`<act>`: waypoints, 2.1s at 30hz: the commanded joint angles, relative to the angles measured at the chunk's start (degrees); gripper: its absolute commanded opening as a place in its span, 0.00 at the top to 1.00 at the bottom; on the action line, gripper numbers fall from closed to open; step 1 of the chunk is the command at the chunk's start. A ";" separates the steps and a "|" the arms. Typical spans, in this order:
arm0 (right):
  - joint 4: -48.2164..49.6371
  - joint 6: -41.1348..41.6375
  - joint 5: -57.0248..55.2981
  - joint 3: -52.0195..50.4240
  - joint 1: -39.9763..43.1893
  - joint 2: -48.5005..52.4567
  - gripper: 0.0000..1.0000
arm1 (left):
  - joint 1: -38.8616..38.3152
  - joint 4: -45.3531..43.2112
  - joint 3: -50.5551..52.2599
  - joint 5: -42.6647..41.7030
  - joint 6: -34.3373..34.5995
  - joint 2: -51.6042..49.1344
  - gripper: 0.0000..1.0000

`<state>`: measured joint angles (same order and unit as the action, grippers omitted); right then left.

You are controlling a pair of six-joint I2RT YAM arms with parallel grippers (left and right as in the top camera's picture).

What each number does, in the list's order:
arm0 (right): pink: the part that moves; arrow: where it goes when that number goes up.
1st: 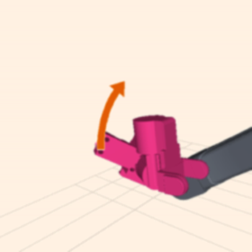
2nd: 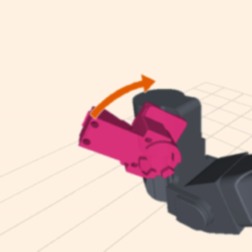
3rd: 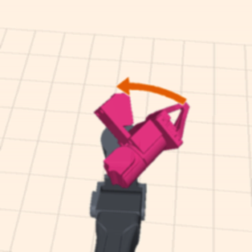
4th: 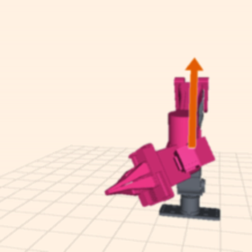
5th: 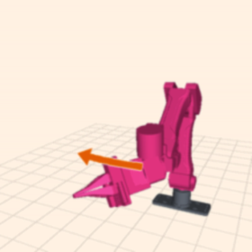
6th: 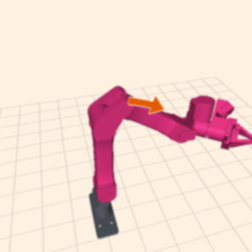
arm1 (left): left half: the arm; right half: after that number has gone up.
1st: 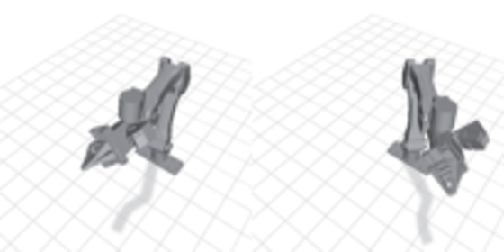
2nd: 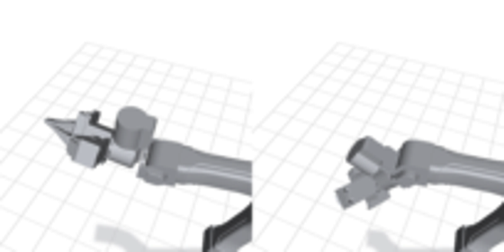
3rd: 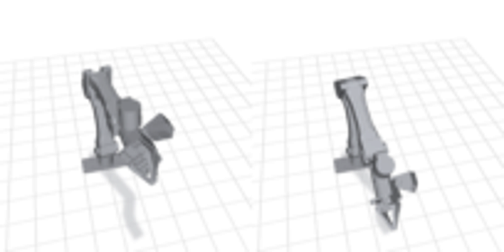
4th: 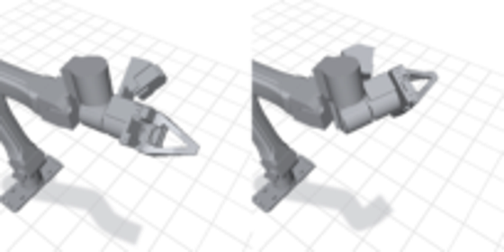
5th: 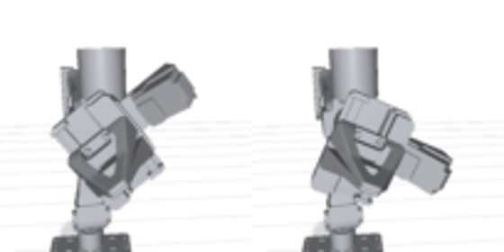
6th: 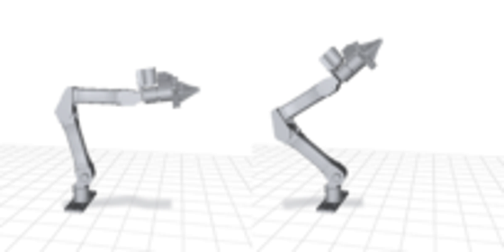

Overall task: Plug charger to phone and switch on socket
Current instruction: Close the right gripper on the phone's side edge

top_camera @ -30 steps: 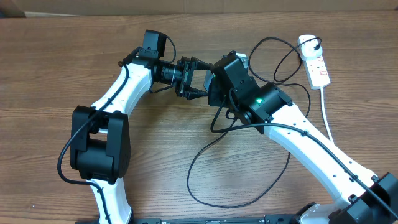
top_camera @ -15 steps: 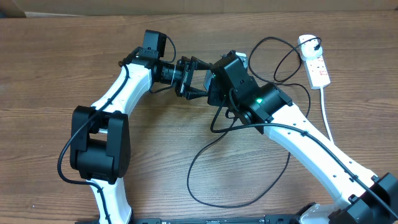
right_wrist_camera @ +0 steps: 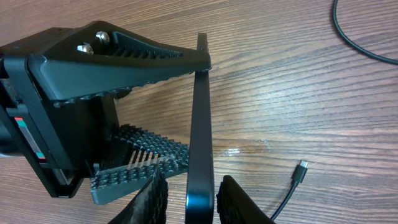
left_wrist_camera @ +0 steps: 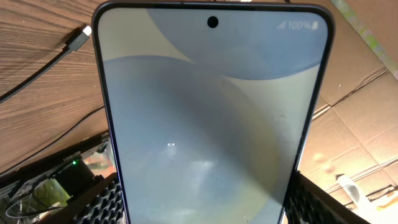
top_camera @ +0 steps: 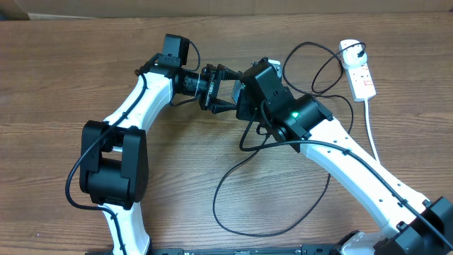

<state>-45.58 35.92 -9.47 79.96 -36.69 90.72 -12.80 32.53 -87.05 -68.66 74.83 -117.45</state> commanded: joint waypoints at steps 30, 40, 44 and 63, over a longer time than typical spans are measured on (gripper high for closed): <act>2.86 0.11 -2.95 1.27 0.00 2.64 0.78 | -0.74 -0.24 -1.66 -1.42 -1.11 -0.20 0.46; 2.84 0.13 -2.93 1.27 0.00 2.64 0.82 | -0.74 -0.26 -1.66 -1.40 -0.85 -0.20 0.46; 2.82 0.13 -2.93 1.27 0.00 2.64 0.85 | -0.74 -0.26 -1.66 -1.38 -0.87 -0.20 0.46; 2.64 0.15 -2.93 1.27 0.00 2.64 0.96 | -0.74 -0.26 -1.66 -1.40 -0.92 -0.20 0.36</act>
<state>-43.16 37.01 -11.86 79.96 -36.69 93.45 -12.80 32.49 -87.05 -68.49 74.83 -117.45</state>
